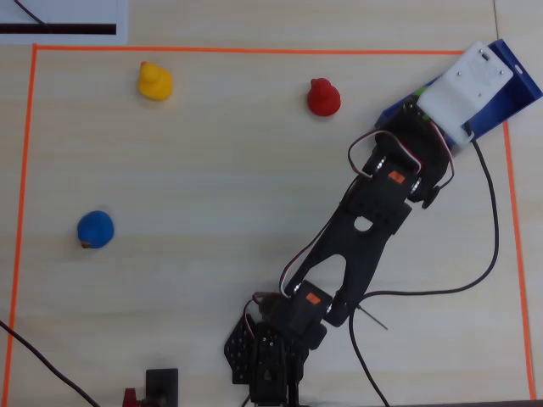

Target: Grasp green duck and put it into box.

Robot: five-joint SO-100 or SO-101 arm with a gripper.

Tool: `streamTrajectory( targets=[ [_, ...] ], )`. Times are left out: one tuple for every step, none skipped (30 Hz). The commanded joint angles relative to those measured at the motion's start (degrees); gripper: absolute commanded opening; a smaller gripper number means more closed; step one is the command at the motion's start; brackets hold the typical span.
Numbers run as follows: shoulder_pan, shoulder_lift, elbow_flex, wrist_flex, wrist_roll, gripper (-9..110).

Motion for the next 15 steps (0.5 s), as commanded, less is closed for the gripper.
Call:
streamTrajectory(
  targets=[
    [-0.53,-9.93,-13.71,-2.37,0.7,0],
    [-0.62,-12.57,-16.44,-2.46,0.79,0],
    [-0.62,-14.77,-18.54,-2.9,0.79,0],
    [-0.62,-17.05,-20.48,-3.43,0.79,0],
    [-0.53,-19.07,-22.24,-3.87,0.79,0],
    [-0.26,-20.92,-23.64,-4.57,0.79,0],
    [0.09,-22.68,-24.79,-5.19,0.53,0],
    [0.53,-24.26,-25.75,-5.8,0.35,0],
    [0.97,-25.84,-26.63,-6.33,0.26,0],
    [1.49,-27.33,-27.42,-6.94,0.09,0],
    [2.02,-28.83,-27.69,-7.73,-0.26,0],
    [2.55,-30.15,-27.77,-8.88,-0.7,0],
    [3.08,-31.55,-27.77,-10.2,-1.05,0],
    [3.69,-32.96,-27.77,-11.51,-1.49,0],
    [4.22,-34.45,-27.86,-12.83,-2.02,0]
  ],
)
